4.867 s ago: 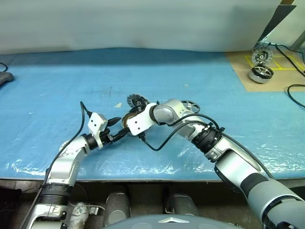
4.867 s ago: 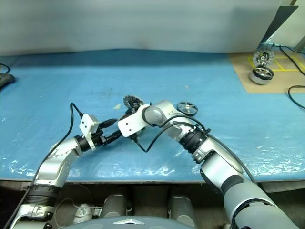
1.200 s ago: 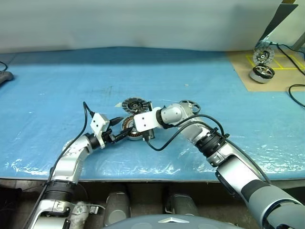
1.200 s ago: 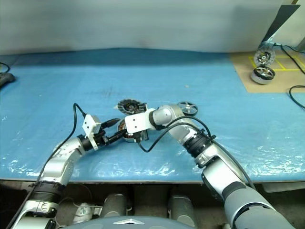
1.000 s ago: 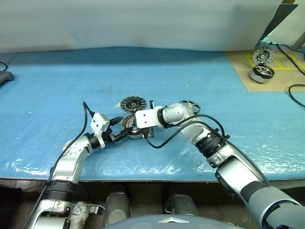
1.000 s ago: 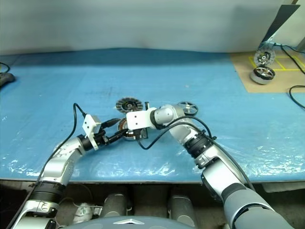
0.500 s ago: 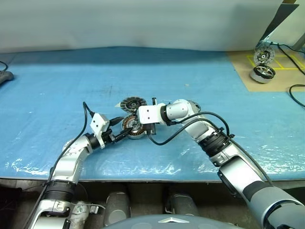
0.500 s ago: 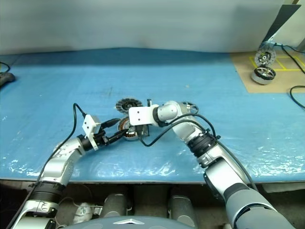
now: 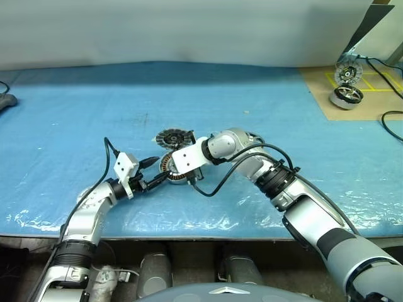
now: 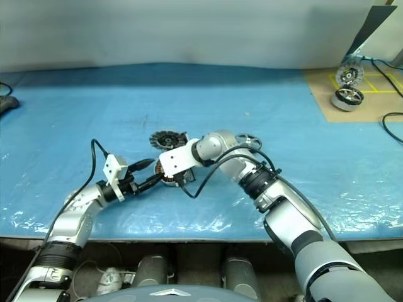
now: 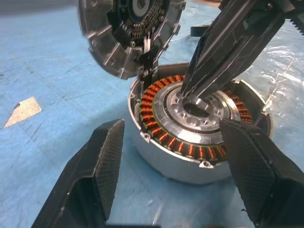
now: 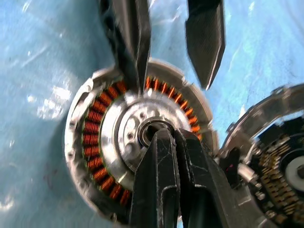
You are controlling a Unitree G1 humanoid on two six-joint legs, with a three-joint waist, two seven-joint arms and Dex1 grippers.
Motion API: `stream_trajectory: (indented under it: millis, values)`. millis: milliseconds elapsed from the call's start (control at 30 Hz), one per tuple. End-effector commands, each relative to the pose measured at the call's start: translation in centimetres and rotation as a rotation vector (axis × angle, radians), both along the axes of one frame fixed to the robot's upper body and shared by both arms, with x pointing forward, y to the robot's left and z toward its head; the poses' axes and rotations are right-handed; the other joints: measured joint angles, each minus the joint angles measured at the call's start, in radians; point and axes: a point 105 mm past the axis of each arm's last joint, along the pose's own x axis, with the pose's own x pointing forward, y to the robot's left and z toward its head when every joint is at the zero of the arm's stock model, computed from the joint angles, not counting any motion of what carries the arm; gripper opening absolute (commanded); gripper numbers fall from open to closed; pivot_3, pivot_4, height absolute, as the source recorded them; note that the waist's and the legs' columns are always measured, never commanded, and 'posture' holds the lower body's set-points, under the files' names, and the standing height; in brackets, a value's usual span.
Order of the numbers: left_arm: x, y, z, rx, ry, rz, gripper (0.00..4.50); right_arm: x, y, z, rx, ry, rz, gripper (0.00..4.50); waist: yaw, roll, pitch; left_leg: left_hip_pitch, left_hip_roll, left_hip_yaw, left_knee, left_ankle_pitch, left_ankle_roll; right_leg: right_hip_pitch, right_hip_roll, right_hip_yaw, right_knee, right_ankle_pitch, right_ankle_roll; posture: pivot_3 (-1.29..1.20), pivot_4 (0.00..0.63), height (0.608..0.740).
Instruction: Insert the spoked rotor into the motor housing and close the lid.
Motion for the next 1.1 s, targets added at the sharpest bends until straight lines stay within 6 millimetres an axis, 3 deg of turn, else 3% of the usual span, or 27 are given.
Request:
stream_trajectory:
  millis: [33,133,500,633,767,933,1100]
  values:
    - [-0.2,0.7,-0.3,0.015,0.006,0.021,3.40,-0.2,0.1,0.6,-0.043,-0.046,0.059,0.04,0.000,0.000,0.000,0.000,0.000,0.000,0.000,0.000,0.000,0.000,0.000,0.000,0.000,0.000,0.000,0.00,0.150,0.740]
    - [-0.3,0.7,-0.4,0.013,0.006,0.022,3.40,-0.4,0.0,0.7,-0.062,-0.056,0.087,0.04,0.000,0.000,0.000,0.000,0.000,0.000,0.000,0.000,0.000,0.000,0.000,0.000,0.000,0.000,0.000,0.00,0.150,0.740]
    - [-0.4,0.5,-0.5,-0.008,0.015,0.019,3.40,-0.3,1.7,4.4,0.008,-0.072,0.128,0.04,0.000,0.000,0.000,0.000,0.000,0.000,0.000,0.000,0.000,0.000,0.000,0.000,0.000,0.000,0.000,0.00,0.150,0.740]
    - [-0.4,0.3,0.3,-0.030,-0.002,0.008,3.40,-0.2,1.4,4.2,0.002,-0.064,0.123,0.04,0.000,0.000,0.000,0.000,0.000,0.000,0.000,0.000,0.000,0.000,0.000,0.000,0.000,0.000,0.000,0.00,0.150,0.740]
    - [-0.9,-0.1,2.0,-0.056,-0.026,-0.034,3.40,-0.2,0.2,2.8,-0.062,-0.063,0.122,0.04,0.001,-0.001,0.000,0.000,0.000,0.000,0.000,0.000,0.000,0.000,0.000,0.000,0.000,0.000,0.000,0.00,0.150,0.740]
    - [-1.2,-0.2,4.1,-0.065,-0.055,-0.078,3.40,-0.3,-0.2,2.5,-0.071,-0.061,0.123,0.04,0.000,0.000,0.004,-0.001,0.000,0.000,0.000,0.000,0.000,-0.001,0.000,0.000,0.000,0.000,0.000,0.00,0.150,0.740]
    - [-1.7,0.8,3.9,-0.013,-0.030,-0.083,3.40,-0.5,0.2,2.3,-0.082,-0.066,0.139,0.04,-0.002,0.000,0.005,-0.002,0.001,0.000,0.000,0.000,0.000,-0.002,0.001,0.000,0.000,0.000,-0.001,0.00,0.150,0.740]
